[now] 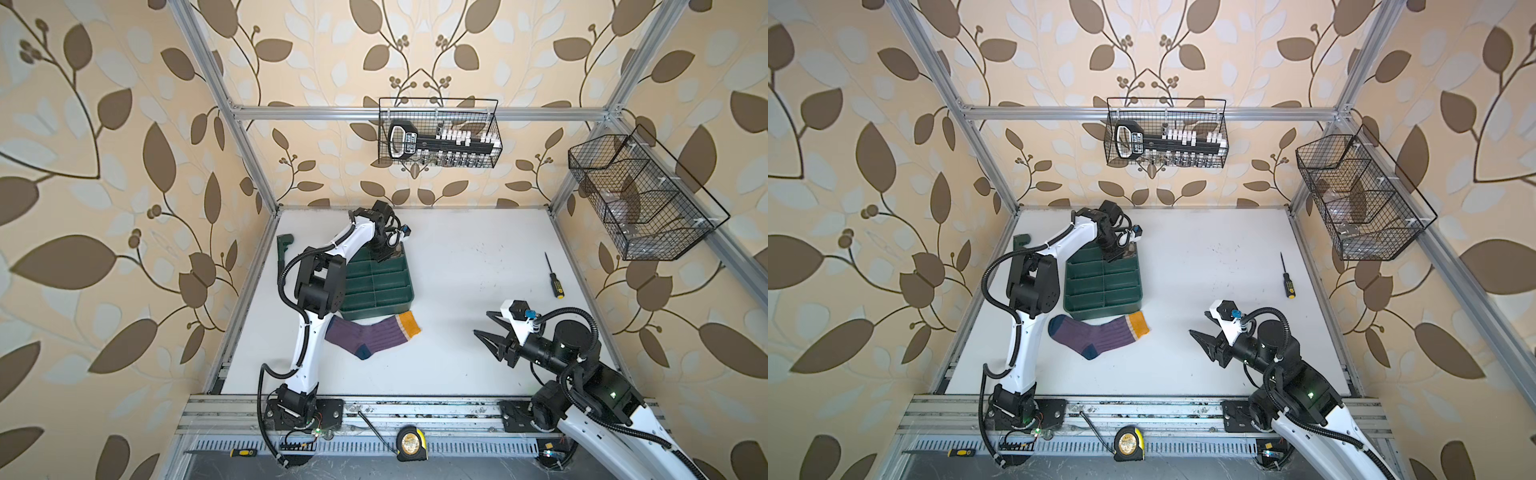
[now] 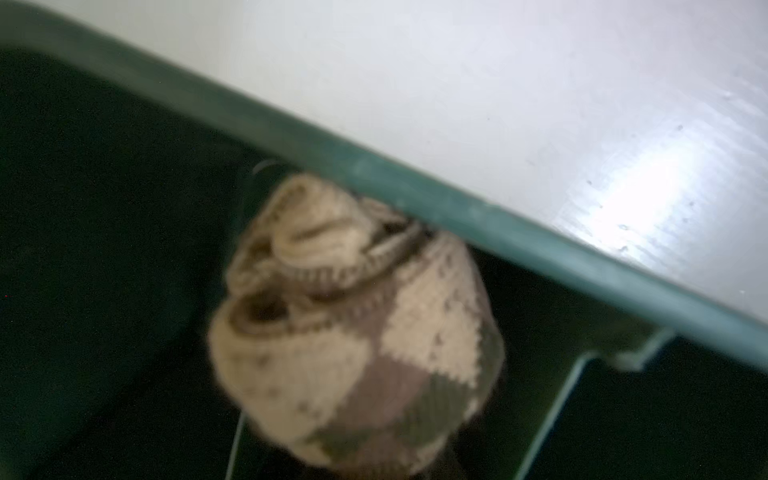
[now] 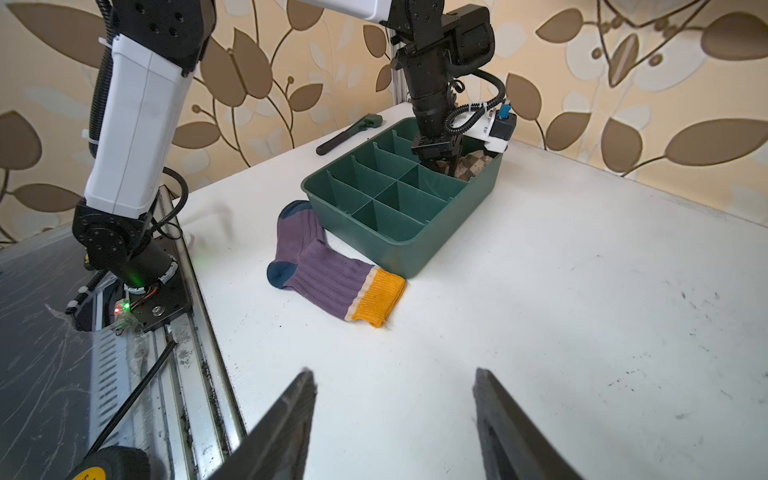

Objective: Roll the socks
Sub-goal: 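Lower the roll into a tray compartment and open the left gripper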

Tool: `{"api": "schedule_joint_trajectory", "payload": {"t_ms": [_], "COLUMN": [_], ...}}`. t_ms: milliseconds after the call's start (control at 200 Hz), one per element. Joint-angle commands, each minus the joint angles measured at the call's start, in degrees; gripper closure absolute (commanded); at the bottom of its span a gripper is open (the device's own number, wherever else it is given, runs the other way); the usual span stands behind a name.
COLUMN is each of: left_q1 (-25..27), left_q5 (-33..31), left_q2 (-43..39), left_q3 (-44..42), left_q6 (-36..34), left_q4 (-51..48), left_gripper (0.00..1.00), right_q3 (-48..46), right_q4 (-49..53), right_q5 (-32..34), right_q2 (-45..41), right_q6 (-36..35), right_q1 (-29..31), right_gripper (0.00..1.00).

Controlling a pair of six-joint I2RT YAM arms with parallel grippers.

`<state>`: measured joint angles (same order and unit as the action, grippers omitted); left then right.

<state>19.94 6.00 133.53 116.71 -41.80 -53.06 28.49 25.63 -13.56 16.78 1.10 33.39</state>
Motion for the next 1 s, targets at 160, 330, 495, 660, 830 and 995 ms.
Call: {"api": "schedule_joint_trajectory", "payload": {"t_ms": [160, 330, 495, 660, 830, 995], "left_q1": [-0.2, -1.0, -1.1, -1.1, -1.1, -1.0], "left_q5": [2.0, 1.3, -1.4, -3.0, -4.3, -3.9], "left_q2": [11.9, 13.5, 10.6, 4.8, 0.4, 1.5], "left_q3": [3.9, 9.2, 6.9, 1.2, -4.1, -2.1], "left_q6": [2.5, 3.0, -1.5, -6.9, -7.9, -9.3], "left_q4": [-8.3, -12.0, -13.4, -12.7, -10.3, -10.9], "left_gripper": [1.0, 1.0, 1.0, 1.0, 1.0, 1.0], "right_q3": [-1.7, -1.9, -2.3, -2.4, -2.6, -2.7], "right_q4": [-1.2, -1.4, -1.5, -1.5, -1.6, -1.5], "right_q5": [1.3, 1.7, 1.6, 0.4, 0.4, 1.9], "right_q2": [1.4, 1.8, 1.3, 1.4, 1.1, 1.0], "right_q6": [0.6, 0.7, 0.6, 0.5, 0.6, 0.7], "right_q1": [0.4, 0.2, 0.2, 0.4, 2.6, 4.6], "right_gripper": [0.38, 0.39, 0.38, 0.38, 0.39, 0.39]}}
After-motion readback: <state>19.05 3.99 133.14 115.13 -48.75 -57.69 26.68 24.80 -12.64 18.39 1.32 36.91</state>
